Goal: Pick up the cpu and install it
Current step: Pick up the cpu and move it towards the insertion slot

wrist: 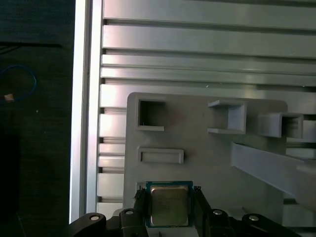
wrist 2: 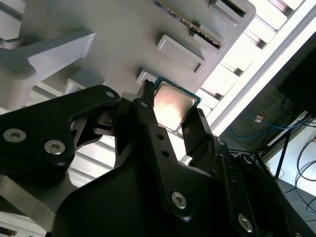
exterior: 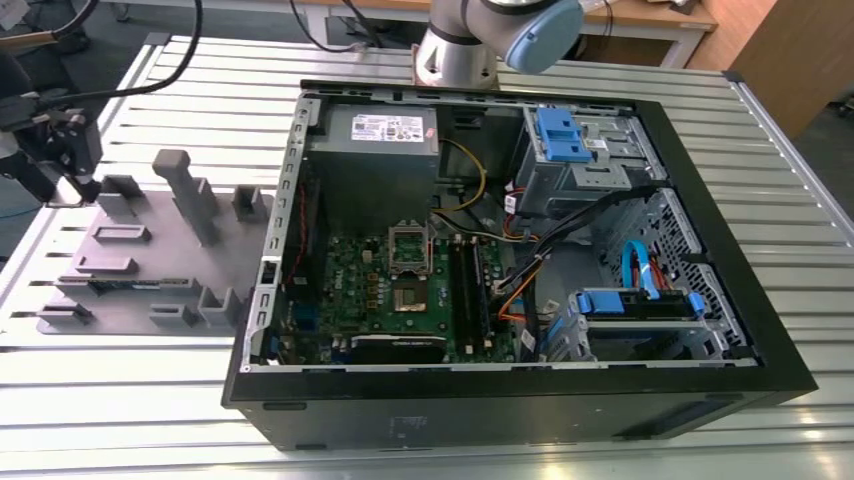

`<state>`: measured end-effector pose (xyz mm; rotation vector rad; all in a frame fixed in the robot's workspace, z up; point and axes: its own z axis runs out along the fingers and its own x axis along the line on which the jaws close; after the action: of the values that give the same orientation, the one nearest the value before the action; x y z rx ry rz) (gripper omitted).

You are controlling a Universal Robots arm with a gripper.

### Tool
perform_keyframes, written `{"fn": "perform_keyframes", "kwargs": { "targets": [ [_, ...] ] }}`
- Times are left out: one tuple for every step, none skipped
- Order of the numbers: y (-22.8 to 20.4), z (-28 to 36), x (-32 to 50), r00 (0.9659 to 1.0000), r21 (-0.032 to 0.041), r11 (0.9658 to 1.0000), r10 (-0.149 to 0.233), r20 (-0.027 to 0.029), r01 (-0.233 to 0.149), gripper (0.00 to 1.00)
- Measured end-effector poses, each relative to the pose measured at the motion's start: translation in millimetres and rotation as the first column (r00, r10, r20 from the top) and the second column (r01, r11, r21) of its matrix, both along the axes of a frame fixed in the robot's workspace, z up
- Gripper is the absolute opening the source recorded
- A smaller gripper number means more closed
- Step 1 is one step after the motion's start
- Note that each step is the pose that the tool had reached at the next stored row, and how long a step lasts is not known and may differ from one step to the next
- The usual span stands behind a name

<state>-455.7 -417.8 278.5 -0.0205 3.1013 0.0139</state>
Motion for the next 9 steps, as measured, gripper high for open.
{"fn": "perform_keyframes", "kwargs": {
  "targets": [
    [0.0,2.9,0.0,1.0000,0.0003,1.0000,0.000,0.0000,0.000,0.47],
    [0.0,5.8,0.0,1.0000,0.0005,1.0000,0.000,-0.0001,0.000,0.47],
    [0.0,8.6,0.0,1.0000,0.0006,1.0000,0.000,0.0000,0.000,0.47],
    [0.0,11.5,0.0,1.0000,0.0009,1.0000,0.000,0.0001,0.000,0.47],
    [0.0,14.8,0.0,1.0000,0.0012,1.0000,0.000,0.0000,0.000,0.47],
    [0.0,29.7,0.0,1.0000,0.0036,1.0000,0.000,0.0000,0.000,0.47],
    [0.0,35.1,0.0,1.0000,0.0040,1.0000,0.000,0.0000,0.000,0.47],
    [0.0,37.5,0.0,1.0000,0.0042,1.0000,0.000,0.0000,0.000,0.47],
    [0.0,39.5,0.0,1.0000,0.0043,1.0000,0.000,0.0000,0.000,0.47]
  ]
}}
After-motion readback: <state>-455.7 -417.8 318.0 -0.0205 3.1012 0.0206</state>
